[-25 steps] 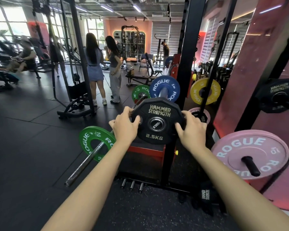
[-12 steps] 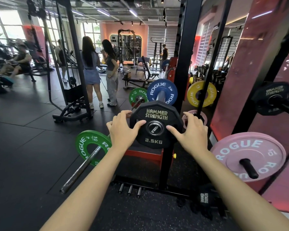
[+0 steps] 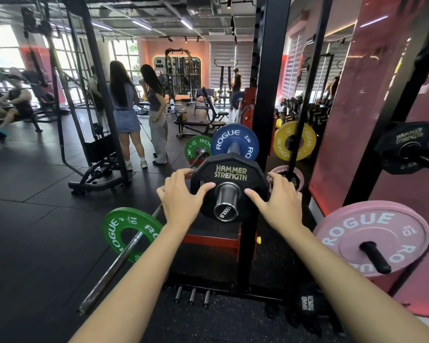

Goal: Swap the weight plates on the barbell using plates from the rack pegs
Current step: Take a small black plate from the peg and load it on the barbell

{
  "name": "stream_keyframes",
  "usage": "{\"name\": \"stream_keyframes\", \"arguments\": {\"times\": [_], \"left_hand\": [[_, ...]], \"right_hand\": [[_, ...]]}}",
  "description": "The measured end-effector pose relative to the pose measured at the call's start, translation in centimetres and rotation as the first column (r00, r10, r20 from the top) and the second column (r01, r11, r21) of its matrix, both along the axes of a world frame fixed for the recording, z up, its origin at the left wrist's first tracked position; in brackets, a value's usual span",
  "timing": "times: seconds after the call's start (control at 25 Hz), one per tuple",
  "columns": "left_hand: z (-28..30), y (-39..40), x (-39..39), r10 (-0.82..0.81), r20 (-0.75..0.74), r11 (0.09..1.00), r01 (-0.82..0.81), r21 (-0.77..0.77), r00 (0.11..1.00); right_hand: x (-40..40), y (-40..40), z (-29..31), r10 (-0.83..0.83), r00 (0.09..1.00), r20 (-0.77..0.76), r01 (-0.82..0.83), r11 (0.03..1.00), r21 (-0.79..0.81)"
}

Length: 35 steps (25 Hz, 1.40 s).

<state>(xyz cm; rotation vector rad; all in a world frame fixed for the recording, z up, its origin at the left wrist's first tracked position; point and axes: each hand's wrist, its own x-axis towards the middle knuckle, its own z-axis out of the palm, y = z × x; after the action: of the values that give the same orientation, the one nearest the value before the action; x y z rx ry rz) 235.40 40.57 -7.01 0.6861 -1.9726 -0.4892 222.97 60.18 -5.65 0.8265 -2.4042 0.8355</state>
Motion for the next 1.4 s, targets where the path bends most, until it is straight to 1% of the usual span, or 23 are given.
{"name": "stream_keyframes", "arguments": {"times": [0.24, 0.64, 0.84, 0.92, 1.04, 1.16, 1.32, 1.4], "left_hand": [[1.2, -4.3, -6.3, -0.021, 0.064, 0.998, 0.025, -0.057, 0.998], [1.2, -10.6, -17.2, -0.052, 0.03, 0.996, 0.054, -0.076, 0.998], [1.2, -13.4, -21.4, -0.056, 0.052, 0.997, 0.059, -0.049, 0.997], [1.5, -14.5, -23.1, -0.072, 0.061, 0.997, 0.074, -0.031, 0.996], [1.2, -15.7, -24.5, -0.108, 0.048, 0.994, 0.109, -0.023, 0.993], [0.8, -16.6, -24.9, -0.147, 0.017, 0.988, 0.148, -0.05, 0.989], [1.5, -16.2, -24.2, -0.086, 0.077, 0.978, 0.098, -0.184, 0.993], [2.1, -15.8, -23.1, -0.078, 0.106, 0.978, 0.097, -0.184, 0.991]], "right_hand": [[-5.5, -4.1, -0.2, -0.02, 1.0, 0.013, 0.02, 1.0, -0.004], [-16.1, -10.6, -0.2, -0.048, 0.999, 0.008, 0.048, 0.999, -0.013], [-19.7, -13.2, 0.6, -0.117, 0.993, -0.009, 0.117, 0.993, 0.002], [-21.0, -14.3, 1.2, -0.166, 0.986, 0.007, 0.166, 0.986, 0.013], [-22.1, -15.3, 1.1, -0.158, 0.987, 0.023, 0.158, 0.987, 0.006], [-22.3, -15.4, 0.6, -0.159, 0.987, 0.024, 0.16, 0.987, -0.034], [-20.6, -15.3, 0.8, -0.246, 0.968, 0.042, 0.246, 0.969, -0.007], [-18.8, -14.8, 0.8, -0.243, 0.967, 0.073, 0.246, 0.968, -0.045]]}}
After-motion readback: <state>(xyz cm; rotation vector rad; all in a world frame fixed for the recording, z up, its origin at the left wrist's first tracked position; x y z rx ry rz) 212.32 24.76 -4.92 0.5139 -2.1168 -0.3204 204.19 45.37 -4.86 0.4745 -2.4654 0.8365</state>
